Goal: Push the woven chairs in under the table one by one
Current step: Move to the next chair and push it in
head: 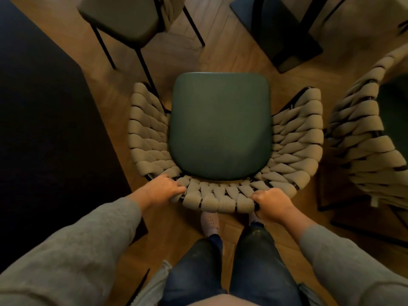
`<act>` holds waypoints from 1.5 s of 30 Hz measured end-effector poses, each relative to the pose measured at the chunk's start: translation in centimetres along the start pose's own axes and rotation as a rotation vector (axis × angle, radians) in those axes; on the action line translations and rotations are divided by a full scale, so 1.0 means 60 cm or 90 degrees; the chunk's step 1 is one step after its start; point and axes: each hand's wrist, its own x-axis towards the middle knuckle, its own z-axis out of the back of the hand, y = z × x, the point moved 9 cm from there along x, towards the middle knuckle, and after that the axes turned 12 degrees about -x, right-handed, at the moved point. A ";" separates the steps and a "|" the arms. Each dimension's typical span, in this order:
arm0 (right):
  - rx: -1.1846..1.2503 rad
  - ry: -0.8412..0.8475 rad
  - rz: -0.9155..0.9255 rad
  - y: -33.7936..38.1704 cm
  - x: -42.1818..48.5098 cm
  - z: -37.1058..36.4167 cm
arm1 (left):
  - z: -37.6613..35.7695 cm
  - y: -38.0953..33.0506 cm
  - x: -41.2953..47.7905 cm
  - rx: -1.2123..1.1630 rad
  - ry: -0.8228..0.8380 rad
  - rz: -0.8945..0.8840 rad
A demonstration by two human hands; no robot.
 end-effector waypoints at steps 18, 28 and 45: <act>0.186 -0.080 -0.170 -0.173 0.158 0.131 | 0.292 0.208 0.211 0.185 0.093 -0.038; 0.263 -0.070 -0.280 -0.303 0.245 0.193 | 0.475 0.289 0.361 0.249 0.098 -0.093; 0.312 -0.028 -0.407 -0.430 0.325 0.266 | 0.649 0.353 0.523 0.318 0.140 -0.190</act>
